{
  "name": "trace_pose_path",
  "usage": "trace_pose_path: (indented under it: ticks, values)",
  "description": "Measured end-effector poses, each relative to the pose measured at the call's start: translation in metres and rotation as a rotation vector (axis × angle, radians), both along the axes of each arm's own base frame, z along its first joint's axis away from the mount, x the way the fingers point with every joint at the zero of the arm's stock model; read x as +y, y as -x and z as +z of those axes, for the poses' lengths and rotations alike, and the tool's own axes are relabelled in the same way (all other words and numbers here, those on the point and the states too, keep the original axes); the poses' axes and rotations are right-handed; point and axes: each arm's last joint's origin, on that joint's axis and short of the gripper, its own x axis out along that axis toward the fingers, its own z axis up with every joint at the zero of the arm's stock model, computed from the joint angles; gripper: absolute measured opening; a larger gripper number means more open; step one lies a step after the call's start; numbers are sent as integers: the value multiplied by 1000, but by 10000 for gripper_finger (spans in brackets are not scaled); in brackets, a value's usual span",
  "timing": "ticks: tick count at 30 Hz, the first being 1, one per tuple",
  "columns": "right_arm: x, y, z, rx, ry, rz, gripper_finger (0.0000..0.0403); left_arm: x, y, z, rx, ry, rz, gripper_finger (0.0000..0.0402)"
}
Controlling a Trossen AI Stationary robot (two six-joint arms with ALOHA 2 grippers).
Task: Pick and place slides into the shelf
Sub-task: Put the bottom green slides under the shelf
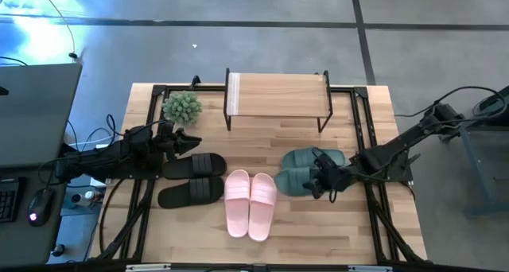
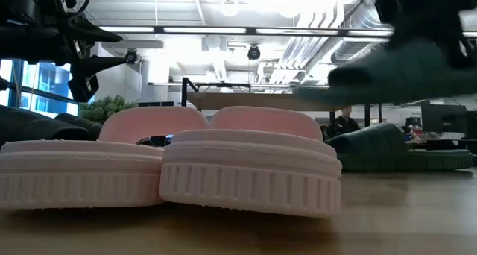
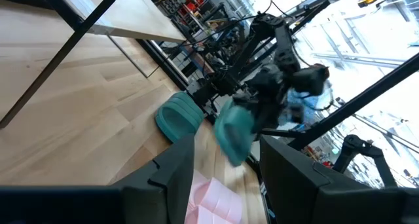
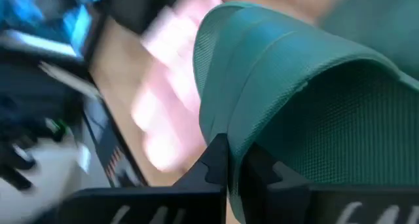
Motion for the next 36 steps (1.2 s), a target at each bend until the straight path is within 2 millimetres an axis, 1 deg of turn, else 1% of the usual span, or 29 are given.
trace_pose_path:
  ticks: [2, 5, 8, 10, 12, 14, 17, 20, 22, 24, 28, 32, 34, 36]
  values:
    - [-2, -5, 16, -66, 15, -70, 1, 0, 0, 0, 0, 0, 0, 159]
    - [-12, -13, 34, -140, 56, -187, 1, 0, 0, 0, 0, 0, 0, 159]
    - [-22, -25, 38, -217, 116, -306, 1, 0, 0, 0, -1, 0, 0, 159]
    - [-25, -36, 32, -287, 144, -364, 0, 0, 0, 0, 0, 0, 0, 159]
    - [-26, -49, 23, -345, 165, -394, 0, 0, 0, 0, 0, 0, 0, 159]
    - [-25, -62, 7, -387, 169, -412, 0, 0, 0, 0, -1, 0, 0, 159]
    - [-28, -81, -17, -404, 133, -431, 0, 0, 0, 0, 0, 0, 0, 159]
    - [-36, -99, -34, -429, 105, -481, 0, 0, 0, 0, 0, 0, 0, 159]
    - [-45, -109, -38, -469, 96, -481, 0, 0, 0, 0, 0, 0, 0, 159]
    - [-53, -118, -40, -468, 98, -475, 0, 0, 0, 0, 0, 0, 0, 159]
    - [-66, -129, -48, -385, 126, -481, 0, 0, 0, 0, 0, 0, 0, 159]
    - [-74, -133, -57, -271, 134, -440, 0, 0, 0, 0, 0, 0, 0, 159]
    - [-78, -134, -58, -256, 147, -448, 0, 0, 0, 0, 0, 0, 0, 159]
    - [-83, -136, -55, -278, 151, -456, 0, 0, 0, 0, 0, 0, 0, 159]
